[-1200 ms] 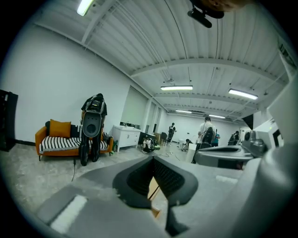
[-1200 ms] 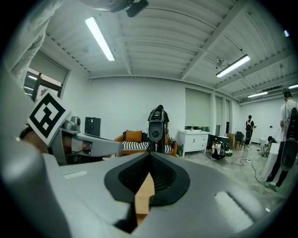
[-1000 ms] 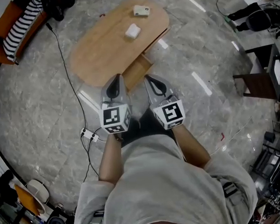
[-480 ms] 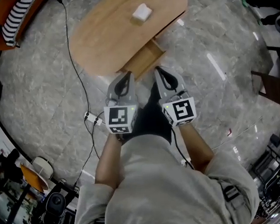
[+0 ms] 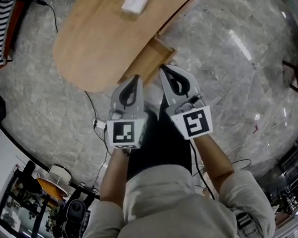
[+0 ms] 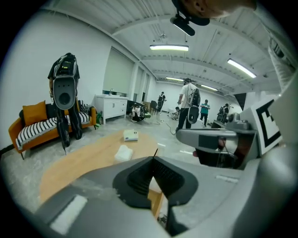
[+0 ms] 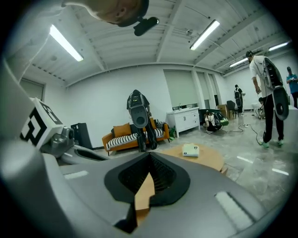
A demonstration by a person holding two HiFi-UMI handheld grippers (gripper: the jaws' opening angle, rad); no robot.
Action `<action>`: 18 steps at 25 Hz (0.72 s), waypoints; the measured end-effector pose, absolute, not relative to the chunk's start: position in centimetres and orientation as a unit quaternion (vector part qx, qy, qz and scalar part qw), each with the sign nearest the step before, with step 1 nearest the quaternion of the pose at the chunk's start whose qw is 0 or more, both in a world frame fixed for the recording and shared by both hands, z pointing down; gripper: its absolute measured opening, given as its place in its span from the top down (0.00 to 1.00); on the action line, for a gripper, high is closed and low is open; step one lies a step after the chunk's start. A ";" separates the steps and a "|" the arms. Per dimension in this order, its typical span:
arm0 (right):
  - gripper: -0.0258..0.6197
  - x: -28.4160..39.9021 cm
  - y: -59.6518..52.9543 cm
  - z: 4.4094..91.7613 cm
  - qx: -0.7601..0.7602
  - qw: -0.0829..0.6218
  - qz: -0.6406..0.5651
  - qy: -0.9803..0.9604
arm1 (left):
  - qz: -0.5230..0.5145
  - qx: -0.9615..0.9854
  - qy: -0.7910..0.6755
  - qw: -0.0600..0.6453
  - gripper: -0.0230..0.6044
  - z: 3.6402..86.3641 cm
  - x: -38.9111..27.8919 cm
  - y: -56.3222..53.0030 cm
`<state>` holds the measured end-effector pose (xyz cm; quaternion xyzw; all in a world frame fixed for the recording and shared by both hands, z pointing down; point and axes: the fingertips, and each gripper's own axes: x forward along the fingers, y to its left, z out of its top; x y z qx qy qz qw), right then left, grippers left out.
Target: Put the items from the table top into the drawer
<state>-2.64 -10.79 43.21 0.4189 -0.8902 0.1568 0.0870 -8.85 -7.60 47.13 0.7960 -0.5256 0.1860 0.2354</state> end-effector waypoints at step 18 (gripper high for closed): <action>0.95 -0.3 -18.3 57.7 0.342 0.207 0.211 -0.892 | 0.279 0.781 -0.498 0.252 0.93 63.7 -6.6 -19.2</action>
